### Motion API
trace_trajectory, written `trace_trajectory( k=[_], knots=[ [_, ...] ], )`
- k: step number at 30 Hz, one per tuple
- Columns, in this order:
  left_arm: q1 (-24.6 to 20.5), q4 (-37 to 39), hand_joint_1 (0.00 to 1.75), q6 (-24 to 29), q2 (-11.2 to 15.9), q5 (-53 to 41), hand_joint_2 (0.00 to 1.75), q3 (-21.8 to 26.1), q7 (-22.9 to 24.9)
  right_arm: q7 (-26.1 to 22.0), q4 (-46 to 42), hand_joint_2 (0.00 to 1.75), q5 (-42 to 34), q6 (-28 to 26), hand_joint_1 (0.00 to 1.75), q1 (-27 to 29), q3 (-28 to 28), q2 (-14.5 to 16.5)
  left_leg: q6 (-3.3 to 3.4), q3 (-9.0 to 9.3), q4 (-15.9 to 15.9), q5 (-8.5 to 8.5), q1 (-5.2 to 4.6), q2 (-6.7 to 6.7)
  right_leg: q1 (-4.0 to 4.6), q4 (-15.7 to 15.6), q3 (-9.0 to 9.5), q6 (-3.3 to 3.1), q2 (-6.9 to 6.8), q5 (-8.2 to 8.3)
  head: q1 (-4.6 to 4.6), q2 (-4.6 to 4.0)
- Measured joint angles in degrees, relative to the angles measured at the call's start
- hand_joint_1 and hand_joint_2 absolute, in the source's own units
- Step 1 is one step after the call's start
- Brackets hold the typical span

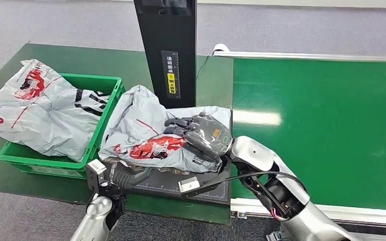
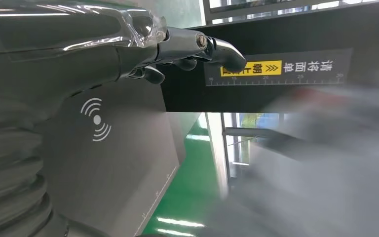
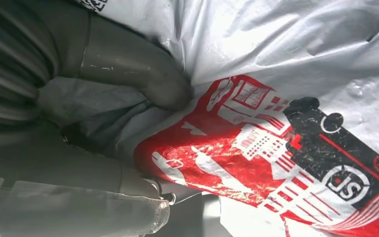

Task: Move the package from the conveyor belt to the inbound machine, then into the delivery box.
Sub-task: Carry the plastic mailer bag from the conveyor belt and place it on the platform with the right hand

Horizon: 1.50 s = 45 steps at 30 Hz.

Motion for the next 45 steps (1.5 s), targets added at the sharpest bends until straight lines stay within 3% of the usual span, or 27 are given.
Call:
trace_trajectory(
  k=[7,15,33,39,43,45],
  knots=[
    [-0.85,1.46,0.00,2.13,0.06,-0.37,1.75,-0.10,0.10,8.51,14.06,1.75,2.06,5.46,1.75,-5.81,8.59,1.60,0.00,0.00,0.01,0.01,0.00,-0.05,0.00,0.00,0.00,0.00,-0.01,0.00,0.00,0.00],
    [-1.90,1.92,0.00,7.22,0.86,-1.16,1.75,-0.02,0.31,11.27,22.37,1.75,2.53,6.50,1.75,-7.89,12.47,1.68,0.01,-0.02,0.01,0.00,0.00,-0.07,0.00,0.00,-0.01,0.00,-0.01,0.00,0.01,0.00],
    [-2.04,1.91,0.00,8.43,1.38,-1.05,1.75,0.10,0.46,11.35,25.88,1.75,2.46,6.23,1.75,-9.34,14.98,2.12,0.00,0.00,0.01,0.01,0.00,-0.06,0.00,0.00,-0.01,0.00,-0.01,0.00,0.00,0.00],
    [-1.93,0.66,0.00,10.41,1.60,-0.58,1.75,1.46,0.80,6.42,25.58,1.75,1.55,-0.60,1.75,-9.09,15.42,1.91,0.00,0.00,0.01,0.01,0.00,-0.04,0.01,0.00,-0.01,0.00,0.00,0.00,0.01,0.00],
    [-1.86,-0.27,0.00,11.00,1.60,-0.15,1.75,2.27,0.84,3.32,24.58,1.75,1.41,-5.79,0.00,-8.34,15.62,2.27,0.00,-0.01,0.01,0.01,0.01,-0.03,0.01,0.00,-0.01,0.00,0.00,0.00,0.00,0.00],
    [-1.77,-0.84,0.00,11.24,1.55,-0.05,1.75,2.77,0.84,3.01,24.37,1.75,1.57,-9.48,0.00,-8.01,15.57,2.99,0.00,-0.01,0.00,0.01,0.01,0.00,0.01,0.00,-0.02,0.00,0.01,0.00,0.01,0.00]
  ],
)
